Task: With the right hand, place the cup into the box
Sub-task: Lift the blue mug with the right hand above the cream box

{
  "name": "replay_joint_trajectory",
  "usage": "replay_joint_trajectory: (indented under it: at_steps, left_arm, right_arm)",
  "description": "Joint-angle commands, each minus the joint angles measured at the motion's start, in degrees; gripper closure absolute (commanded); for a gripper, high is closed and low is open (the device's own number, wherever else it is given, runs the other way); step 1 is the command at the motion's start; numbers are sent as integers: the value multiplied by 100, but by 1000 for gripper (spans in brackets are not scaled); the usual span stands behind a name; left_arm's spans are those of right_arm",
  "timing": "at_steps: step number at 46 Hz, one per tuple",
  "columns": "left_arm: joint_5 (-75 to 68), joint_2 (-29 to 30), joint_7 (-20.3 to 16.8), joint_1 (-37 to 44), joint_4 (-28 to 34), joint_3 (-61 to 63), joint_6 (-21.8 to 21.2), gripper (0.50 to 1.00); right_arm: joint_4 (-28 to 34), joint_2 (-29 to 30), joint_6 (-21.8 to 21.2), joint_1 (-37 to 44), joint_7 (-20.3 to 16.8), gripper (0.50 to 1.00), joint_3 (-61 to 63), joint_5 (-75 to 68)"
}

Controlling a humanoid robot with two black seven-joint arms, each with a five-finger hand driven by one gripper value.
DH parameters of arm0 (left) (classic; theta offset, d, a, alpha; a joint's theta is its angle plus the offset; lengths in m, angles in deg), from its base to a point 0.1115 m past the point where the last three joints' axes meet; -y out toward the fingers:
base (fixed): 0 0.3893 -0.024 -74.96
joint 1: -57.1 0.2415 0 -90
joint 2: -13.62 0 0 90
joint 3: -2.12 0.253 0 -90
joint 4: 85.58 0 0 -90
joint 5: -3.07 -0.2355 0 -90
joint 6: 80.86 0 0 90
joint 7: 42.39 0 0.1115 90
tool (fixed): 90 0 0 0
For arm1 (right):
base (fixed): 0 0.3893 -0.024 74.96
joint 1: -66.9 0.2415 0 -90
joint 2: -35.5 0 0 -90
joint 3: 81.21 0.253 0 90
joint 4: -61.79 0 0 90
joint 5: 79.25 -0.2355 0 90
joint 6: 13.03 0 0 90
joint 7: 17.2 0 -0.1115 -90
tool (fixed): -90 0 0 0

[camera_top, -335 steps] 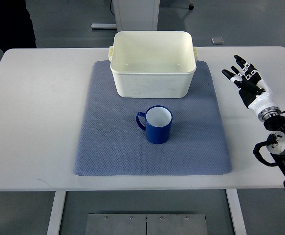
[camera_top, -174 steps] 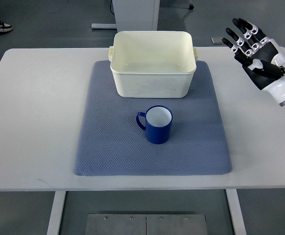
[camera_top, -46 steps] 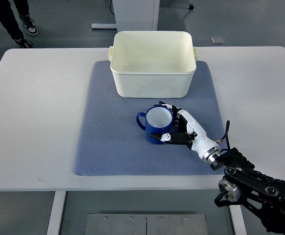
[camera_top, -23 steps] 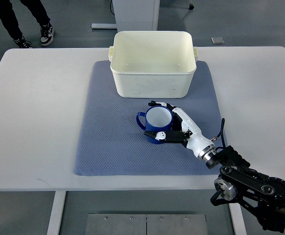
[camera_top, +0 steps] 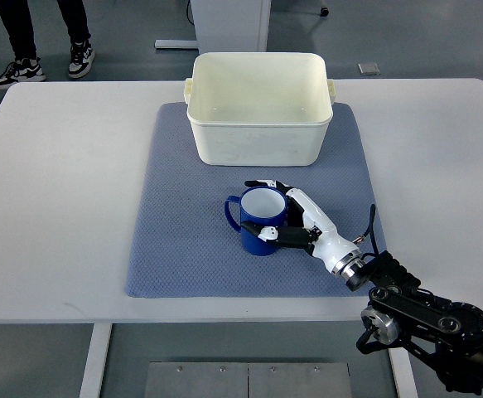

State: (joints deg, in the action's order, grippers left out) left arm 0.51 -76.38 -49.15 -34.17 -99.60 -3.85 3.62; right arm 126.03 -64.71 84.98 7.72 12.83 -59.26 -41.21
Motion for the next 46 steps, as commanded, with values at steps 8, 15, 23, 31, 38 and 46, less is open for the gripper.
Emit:
replay_joint_trajectory:
  at_steps: [8, 15, 23, 31, 38, 46]
  left_arm:
    - [-7, 0, 0, -4, 4, 0, -2, 500]
    - [2, 0, 0, 4, 4, 0, -2, 500]
    - [2, 0, 0, 4, 4, 0, -2, 500]
    - [2, 0, 0, 4, 4, 0, -2, 500]
    - [-7, 0, 0, -4, 4, 0, -2, 500]
    - [2, 0, 0, -4, 4, 0, -2, 500]
  right_arm:
    - [18, -77, 0, 91, 151, 1000, 29, -69]
    - [360, -587, -9, 222, 222, 1000, 38, -104]
    - [949, -1448, -27, 468, 204, 1000, 46, -244]
    - [1249, -2107, -79, 933, 143, 1000, 46, -543]
    - [1302, -2389, -115, 1505, -59, 1000, 38, -930]
    - [1275, -2521, -176, 2278, -314, 1000, -24, -1466]
